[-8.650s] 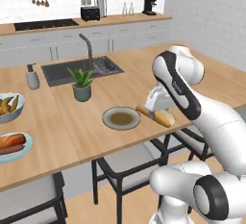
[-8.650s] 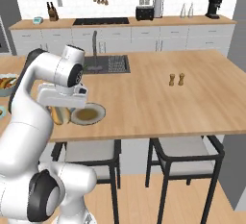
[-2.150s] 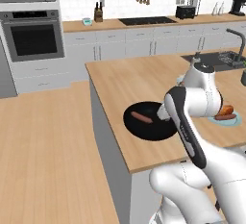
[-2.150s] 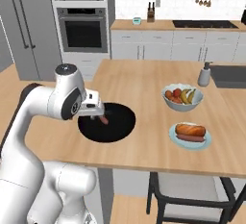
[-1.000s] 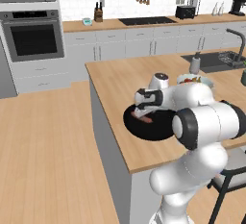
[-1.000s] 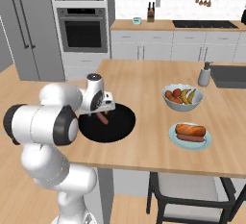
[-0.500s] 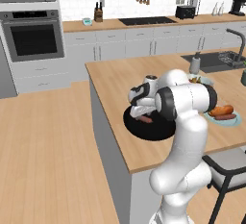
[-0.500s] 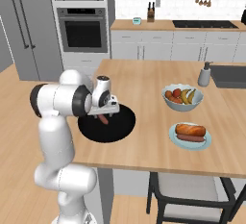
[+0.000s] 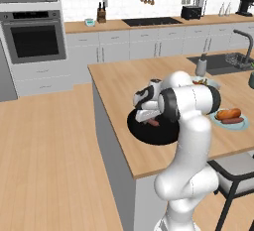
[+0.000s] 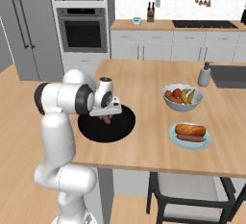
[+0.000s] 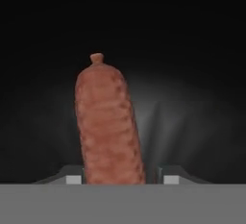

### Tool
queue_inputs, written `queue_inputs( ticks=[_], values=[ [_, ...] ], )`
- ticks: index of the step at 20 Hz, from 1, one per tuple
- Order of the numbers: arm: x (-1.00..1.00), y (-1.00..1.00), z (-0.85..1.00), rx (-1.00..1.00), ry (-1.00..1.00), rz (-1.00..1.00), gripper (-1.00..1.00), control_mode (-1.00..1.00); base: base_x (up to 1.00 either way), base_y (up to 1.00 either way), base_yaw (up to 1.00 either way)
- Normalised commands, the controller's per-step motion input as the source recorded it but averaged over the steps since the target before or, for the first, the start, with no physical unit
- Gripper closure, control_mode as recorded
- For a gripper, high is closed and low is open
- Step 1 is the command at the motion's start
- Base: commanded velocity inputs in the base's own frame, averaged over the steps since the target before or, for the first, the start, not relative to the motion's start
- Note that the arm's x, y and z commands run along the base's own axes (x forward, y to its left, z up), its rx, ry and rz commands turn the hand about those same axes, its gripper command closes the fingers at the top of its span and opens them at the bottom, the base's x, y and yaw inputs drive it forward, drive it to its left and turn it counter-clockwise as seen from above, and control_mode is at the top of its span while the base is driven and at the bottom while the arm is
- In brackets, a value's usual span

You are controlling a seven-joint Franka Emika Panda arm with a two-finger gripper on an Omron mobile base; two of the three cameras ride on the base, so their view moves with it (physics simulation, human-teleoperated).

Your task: Place one bun and one sausage from the bowl on each plate.

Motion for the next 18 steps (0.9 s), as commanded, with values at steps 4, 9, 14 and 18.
queue_inputs(
  ticks=[4,9,14,18],
  values=[
    [-0.46,0.0,0.32,0.0,-0.18,0.0,1.0,-1.0,0.0,0.0,0.0],
    [-0.95,0.0,0.99,0.05,-0.19,-0.03,1.0,-1.0,0.0,0.0,0.0],
    [-0.85,-0.03,1.0,0.05,-0.08,-0.07,1.0,-1.0,0.0,0.0,0.0],
    [-0.73,-0.04,1.0,0.02,0.0,-0.1,1.0,-1.0,0.0,0.0,0.0]
  ],
)
